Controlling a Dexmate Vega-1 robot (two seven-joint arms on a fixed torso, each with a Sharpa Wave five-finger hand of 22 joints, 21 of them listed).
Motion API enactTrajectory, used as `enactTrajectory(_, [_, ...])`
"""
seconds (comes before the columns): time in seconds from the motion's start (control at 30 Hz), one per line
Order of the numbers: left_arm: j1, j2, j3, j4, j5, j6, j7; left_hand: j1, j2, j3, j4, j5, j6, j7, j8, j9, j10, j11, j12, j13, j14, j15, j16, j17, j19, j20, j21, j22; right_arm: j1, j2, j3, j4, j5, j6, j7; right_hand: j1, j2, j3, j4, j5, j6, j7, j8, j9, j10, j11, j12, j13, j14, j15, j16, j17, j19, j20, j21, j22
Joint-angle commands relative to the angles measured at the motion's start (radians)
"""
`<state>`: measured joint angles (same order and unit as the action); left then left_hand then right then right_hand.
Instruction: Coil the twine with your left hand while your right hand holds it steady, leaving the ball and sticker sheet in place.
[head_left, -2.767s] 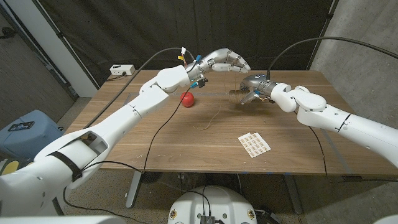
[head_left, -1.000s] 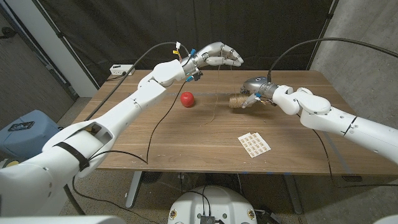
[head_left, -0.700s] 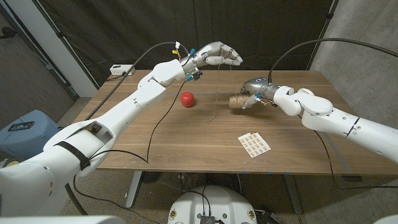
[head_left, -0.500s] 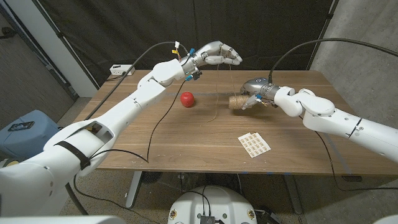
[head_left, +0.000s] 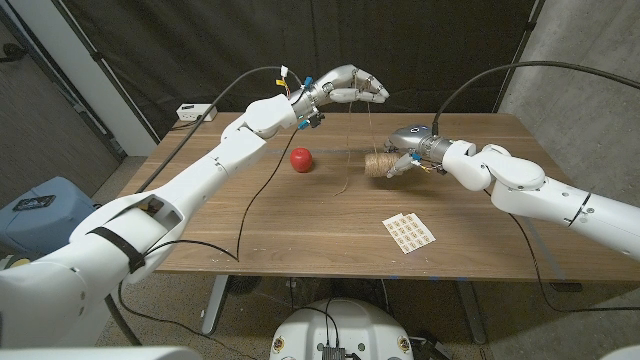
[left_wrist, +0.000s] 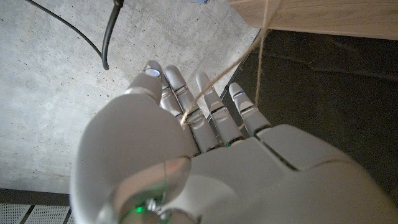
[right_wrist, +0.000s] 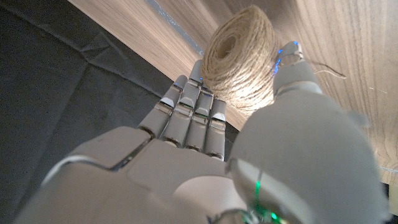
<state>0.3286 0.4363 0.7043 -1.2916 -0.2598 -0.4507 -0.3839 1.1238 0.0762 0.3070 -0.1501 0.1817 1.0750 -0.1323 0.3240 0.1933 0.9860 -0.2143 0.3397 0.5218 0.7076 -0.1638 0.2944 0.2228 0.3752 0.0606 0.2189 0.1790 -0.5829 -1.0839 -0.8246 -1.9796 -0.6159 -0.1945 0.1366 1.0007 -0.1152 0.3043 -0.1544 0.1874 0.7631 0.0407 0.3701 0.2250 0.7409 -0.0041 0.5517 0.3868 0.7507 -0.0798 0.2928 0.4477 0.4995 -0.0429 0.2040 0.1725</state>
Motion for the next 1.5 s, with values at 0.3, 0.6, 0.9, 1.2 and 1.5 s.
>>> enactTrajectory(0.3, [0.003, -0.002, -0.003, 0.001, 0.013, 0.008, 0.027, 0.000, 0.006, -0.001, -0.001, 0.009, -0.002, -0.001, -0.004, 0.005, 0.001, 0.002, -0.006, 0.004, 0.010, -0.003, 0.000, 0.005, 0.003, 0.002, -0.003, 0.006, -0.044, -0.039, 0.034, -0.066, 0.015, 0.027, -0.027, 0.115, 0.118, 0.002, 0.002, 0.008, 0.183, -0.173, 0.006, 0.005, 0.159, -0.152, 0.004, 0.003, 0.014, -0.145, -0.002, 0.004, 0.011, -0.014, -0.002, 0.003])
enactTrajectory(0.6, [0.003, 0.005, -0.005, -0.003, 0.021, 0.012, 0.039, 0.000, 0.006, -0.002, -0.001, 0.009, -0.001, 0.000, -0.004, 0.005, 0.002, 0.002, -0.007, 0.005, 0.010, -0.004, -0.001, 0.006, 0.004, 0.001, -0.003, 0.006, -0.058, -0.052, 0.044, -0.086, 0.022, 0.045, -0.033, 0.117, 0.118, 0.002, 0.002, 0.009, 0.183, -0.172, 0.007, 0.005, 0.162, -0.152, 0.004, 0.004, 0.015, -0.144, -0.004, 0.005, 0.011, -0.014, -0.002, 0.003])
enactTrajectory(0.9, [0.000, 0.007, -0.007, 0.003, 0.024, 0.010, 0.045, 0.002, 0.006, -0.003, -0.002, 0.009, -0.002, -0.002, -0.005, 0.005, 0.003, 0.002, -0.008, 0.007, 0.010, -0.004, -0.001, 0.007, 0.004, 0.000, -0.003, 0.006, -0.067, -0.063, 0.056, -0.104, 0.027, 0.058, -0.038, 0.119, 0.118, 0.001, 0.001, 0.008, 0.184, -0.174, 0.008, 0.005, 0.161, -0.151, 0.003, 0.004, 0.017, -0.145, -0.004, 0.007, 0.011, -0.014, -0.003, 0.003])
enactTrajectory(1.2, [-0.008, 0.006, -0.008, 0.021, 0.027, 0.003, 0.048, 0.001, 0.007, -0.004, -0.001, 0.009, -0.004, -0.001, -0.005, 0.005, 0.002, 0.002, -0.009, 0.008, 0.010, -0.003, -0.002, 0.008, 0.003, 0.001, -0.003, 0.006, -0.079, -0.071, 0.067, -0.121, 0.034, 0.061, -0.047, 0.119, 0.118, -0.001, 0.001, 0.008, 0.182, -0.173, 0.008, 0.005, 0.161, -0.150, 0.002, 0.004, 0.016, -0.145, -0.007, 0.008, 0.011, -0.014, -0.003, 0.003])
enactTrajectory(1.5, [-0.017, 0.002, -0.008, 0.043, 0.028, -0.005, 0.047, 0.003, 0.007, -0.004, -0.002, 0.009, -0.004, -0.001, -0.006, 0.005, -0.001, 0.002, -0.011, 0.009, 0.009, -0.002, -0.003, 0.009, 0.003, 0.002, -0.004, 0.006, -0.086, -0.075, 0.077, -0.134, 0.040, 0.062, -0.050, 0.119, 0.118, -0.001, 0.002, 0.009, 0.183, -0.173, 0.008, 0.005, 0.162, -0.152, 0.001, 0.004, 0.017, -0.144, -0.010, 0.007, 0.011, -0.014, -0.003, 0.003])
